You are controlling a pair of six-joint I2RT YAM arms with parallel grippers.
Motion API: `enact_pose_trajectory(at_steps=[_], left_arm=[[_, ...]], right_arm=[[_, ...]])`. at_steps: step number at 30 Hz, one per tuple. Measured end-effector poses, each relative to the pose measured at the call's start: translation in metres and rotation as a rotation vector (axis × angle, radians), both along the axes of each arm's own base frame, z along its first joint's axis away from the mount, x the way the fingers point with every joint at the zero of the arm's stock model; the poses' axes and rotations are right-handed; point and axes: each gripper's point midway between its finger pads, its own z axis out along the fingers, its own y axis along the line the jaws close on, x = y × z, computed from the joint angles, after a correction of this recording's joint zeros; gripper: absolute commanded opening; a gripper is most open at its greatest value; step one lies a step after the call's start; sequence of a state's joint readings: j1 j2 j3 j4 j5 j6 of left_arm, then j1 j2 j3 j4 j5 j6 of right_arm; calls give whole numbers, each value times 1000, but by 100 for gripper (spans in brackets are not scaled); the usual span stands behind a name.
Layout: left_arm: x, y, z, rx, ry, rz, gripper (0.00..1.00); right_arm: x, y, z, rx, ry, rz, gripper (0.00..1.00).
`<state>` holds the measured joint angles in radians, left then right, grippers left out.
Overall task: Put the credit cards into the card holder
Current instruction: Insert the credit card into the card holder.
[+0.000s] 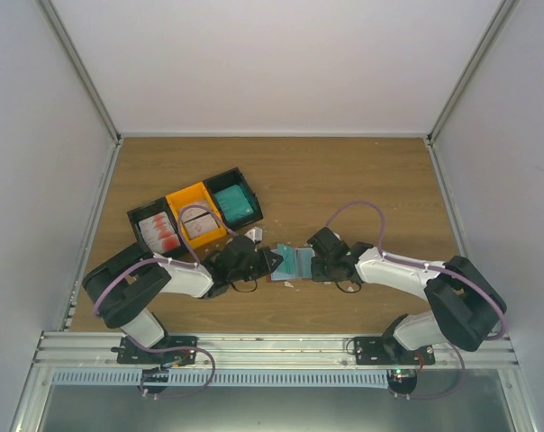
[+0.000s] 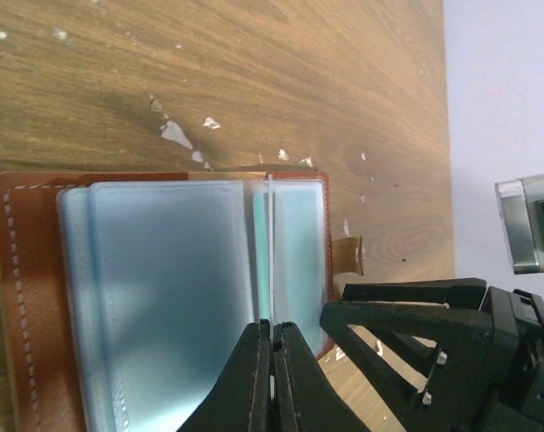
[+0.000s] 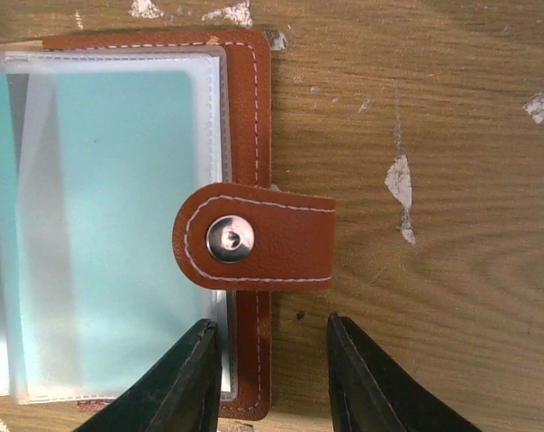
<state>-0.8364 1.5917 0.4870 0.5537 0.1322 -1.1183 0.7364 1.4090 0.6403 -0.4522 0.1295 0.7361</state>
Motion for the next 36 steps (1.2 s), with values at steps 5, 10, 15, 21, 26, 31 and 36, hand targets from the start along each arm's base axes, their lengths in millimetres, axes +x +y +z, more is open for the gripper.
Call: enact_pose_trajectory(at_steps=[5,10,15,21,26,31,36], left_arm=[[2,-4,1,-22,-16,-5,0],[1,-4,-3,-31,-21,-9,0],[-1,-6,-5,-40,-23,-11,0],[-1,-8,-8,-53,-11,-5,0],[-1,-9,-15,-54,10,2,0],[0,-14,-18,-70,28,4,0],[0,-17,-20,-92,52,1,0]], right_arm=[[0,1,-1,7,-1,-5,31],[1,2,-1,16,-5,-4,30],[2,3,-1,24,-10,-7,30],[3,4,-1,32,-17,-13,30],[3,4,-1,38,-20,-17,30],[3,4,-1,42,-24,-18,30],[3,4,-1,48,-29,-18,30]])
